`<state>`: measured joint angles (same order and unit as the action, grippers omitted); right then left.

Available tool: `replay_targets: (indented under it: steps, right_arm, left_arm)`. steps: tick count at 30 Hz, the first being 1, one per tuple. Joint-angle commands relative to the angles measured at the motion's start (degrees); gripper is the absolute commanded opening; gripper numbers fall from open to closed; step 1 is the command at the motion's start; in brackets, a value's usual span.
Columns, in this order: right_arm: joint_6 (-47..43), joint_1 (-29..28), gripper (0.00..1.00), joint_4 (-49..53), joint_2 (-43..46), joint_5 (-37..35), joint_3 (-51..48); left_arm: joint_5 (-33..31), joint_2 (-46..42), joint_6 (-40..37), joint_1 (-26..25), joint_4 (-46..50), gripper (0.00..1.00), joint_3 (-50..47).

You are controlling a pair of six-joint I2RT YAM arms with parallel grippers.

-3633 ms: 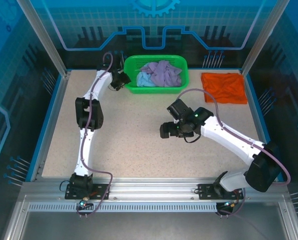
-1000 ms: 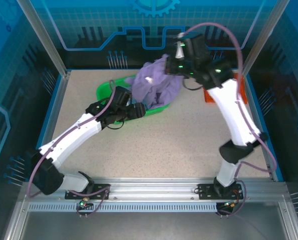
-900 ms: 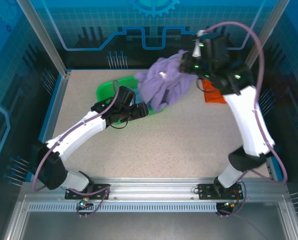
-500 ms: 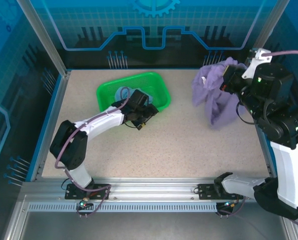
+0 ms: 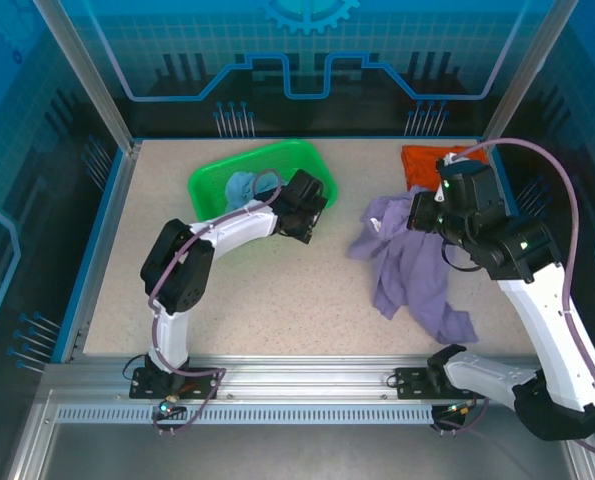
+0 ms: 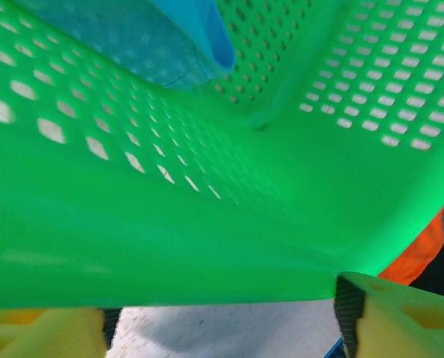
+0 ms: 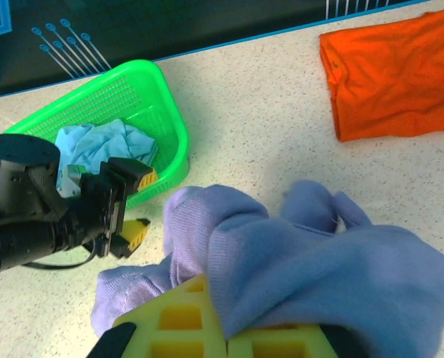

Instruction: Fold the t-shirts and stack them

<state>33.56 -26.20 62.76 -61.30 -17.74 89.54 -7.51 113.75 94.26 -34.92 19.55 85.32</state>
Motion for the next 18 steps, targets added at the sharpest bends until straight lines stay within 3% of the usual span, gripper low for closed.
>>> replay_targets:
  steps: [1,9,11,14,18]
  right_arm:
    - [-0.6,0.4,0.0,-0.6,2.3,2.3,-0.1]
    - [-1.4,0.4,0.0,-0.7,1.8,3.5,-0.9]
    - [-1.3,0.4,0.0,-1.2,1.7,3.9,-1.4]
    - [-1.1,0.4,0.0,-1.8,1.2,4.7,-1.8]
    - [-1.1,0.4,0.0,-2.0,0.3,5.9,-1.5]
  left_arm:
    - [-8.9,1.9,5.2,2.0,3.3,0.71,-0.6]
    - [-13.7,0.9,7.0,4.1,5.5,0.73,-0.7]
    - [-13.6,0.9,8.0,5.0,5.2,0.69,-2.0]
    - [-13.9,-0.1,8.5,6.7,3.1,0.53,-4.4]
    - [-15.9,-2.0,7.6,9.6,6.3,0.47,-4.9]
